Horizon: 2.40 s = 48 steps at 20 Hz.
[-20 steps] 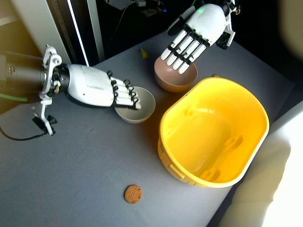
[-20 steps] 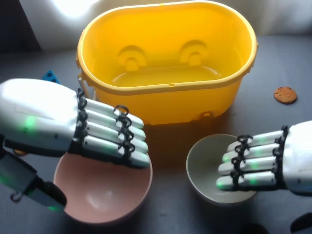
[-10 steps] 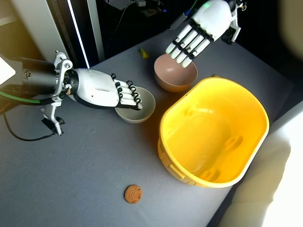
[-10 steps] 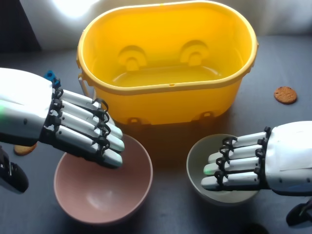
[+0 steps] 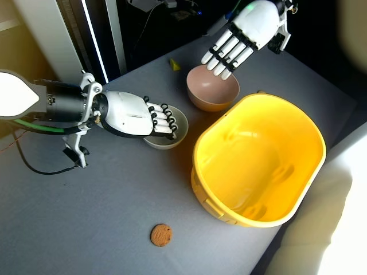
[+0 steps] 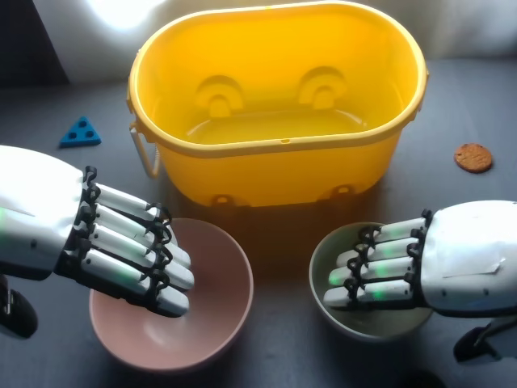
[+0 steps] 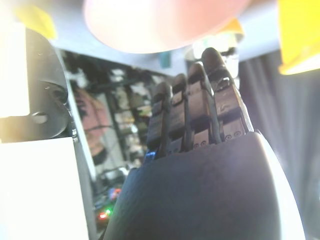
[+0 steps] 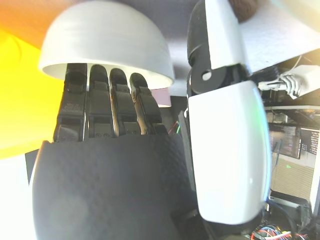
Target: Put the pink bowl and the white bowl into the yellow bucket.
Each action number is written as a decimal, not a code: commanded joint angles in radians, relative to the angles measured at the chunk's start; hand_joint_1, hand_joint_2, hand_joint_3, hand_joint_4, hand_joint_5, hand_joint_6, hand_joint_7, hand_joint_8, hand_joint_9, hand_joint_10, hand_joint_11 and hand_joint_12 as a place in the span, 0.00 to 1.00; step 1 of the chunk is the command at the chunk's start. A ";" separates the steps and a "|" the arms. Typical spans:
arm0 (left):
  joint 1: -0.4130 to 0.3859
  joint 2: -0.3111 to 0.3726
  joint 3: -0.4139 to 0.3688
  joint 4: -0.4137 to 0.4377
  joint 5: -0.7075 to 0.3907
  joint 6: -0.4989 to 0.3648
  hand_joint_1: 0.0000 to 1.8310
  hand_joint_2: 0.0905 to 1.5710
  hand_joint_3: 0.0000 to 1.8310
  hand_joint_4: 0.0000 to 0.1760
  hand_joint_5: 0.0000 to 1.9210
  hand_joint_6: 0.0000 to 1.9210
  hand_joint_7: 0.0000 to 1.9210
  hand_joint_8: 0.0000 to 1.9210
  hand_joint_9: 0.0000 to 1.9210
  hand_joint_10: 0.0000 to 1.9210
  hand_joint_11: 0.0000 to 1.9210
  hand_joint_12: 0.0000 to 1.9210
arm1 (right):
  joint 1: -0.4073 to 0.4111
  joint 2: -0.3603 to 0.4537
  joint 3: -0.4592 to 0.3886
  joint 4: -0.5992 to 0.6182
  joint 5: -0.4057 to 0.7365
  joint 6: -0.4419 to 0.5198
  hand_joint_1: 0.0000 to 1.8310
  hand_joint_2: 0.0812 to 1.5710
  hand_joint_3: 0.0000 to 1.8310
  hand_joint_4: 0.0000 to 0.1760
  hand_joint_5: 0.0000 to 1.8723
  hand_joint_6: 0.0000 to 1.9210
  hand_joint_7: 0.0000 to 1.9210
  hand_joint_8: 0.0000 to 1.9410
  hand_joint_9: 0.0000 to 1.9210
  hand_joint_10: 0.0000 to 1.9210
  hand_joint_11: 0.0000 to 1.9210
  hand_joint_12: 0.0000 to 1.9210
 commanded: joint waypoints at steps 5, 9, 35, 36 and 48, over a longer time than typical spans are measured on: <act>0.070 -0.009 0.008 -0.135 -0.037 0.085 0.67 0.59 0.00 0.00 0.10 0.00 0.09 0.00 0.09 0.00 0.00 0.35 | -0.007 -0.020 0.017 0.032 0.045 0.000 0.57 0.63 0.00 0.00 0.00 0.00 0.00 0.00 0.00 0.00 0.00 0.23; 0.136 -0.021 0.011 -0.172 -0.022 0.126 0.70 0.56 0.00 0.00 0.15 0.01 0.17 0.01 0.15 0.01 0.00 0.45 | -0.015 -0.026 0.021 0.032 0.045 -0.007 0.57 0.63 0.00 0.00 0.01 0.00 0.00 0.00 0.00 0.00 0.00 0.23; 0.242 -0.118 0.054 -0.286 0.128 0.230 0.71 0.58 0.00 0.00 0.19 0.00 0.22 0.01 0.19 0.01 0.00 0.46 | -0.022 -0.032 0.040 0.032 0.045 -0.019 0.57 0.64 0.00 0.00 0.01 0.00 0.00 0.00 0.00 0.00 0.00 0.27; 0.245 -0.119 0.053 -0.288 0.130 0.232 0.71 0.59 0.00 0.00 0.17 0.00 0.19 0.00 0.17 0.00 0.00 0.45 | -0.022 -0.032 0.040 0.032 0.045 -0.019 0.57 0.64 0.00 0.00 0.00 0.00 0.00 0.00 0.00 0.00 0.00 0.30; 0.263 -0.119 0.053 -0.323 0.137 0.257 0.71 0.61 0.00 0.00 0.21 0.01 0.22 0.01 0.20 0.01 0.00 0.49 | -0.023 -0.032 0.040 0.032 0.045 -0.019 0.60 0.65 0.00 0.00 0.03 0.00 0.00 0.00 0.00 0.00 0.00 0.29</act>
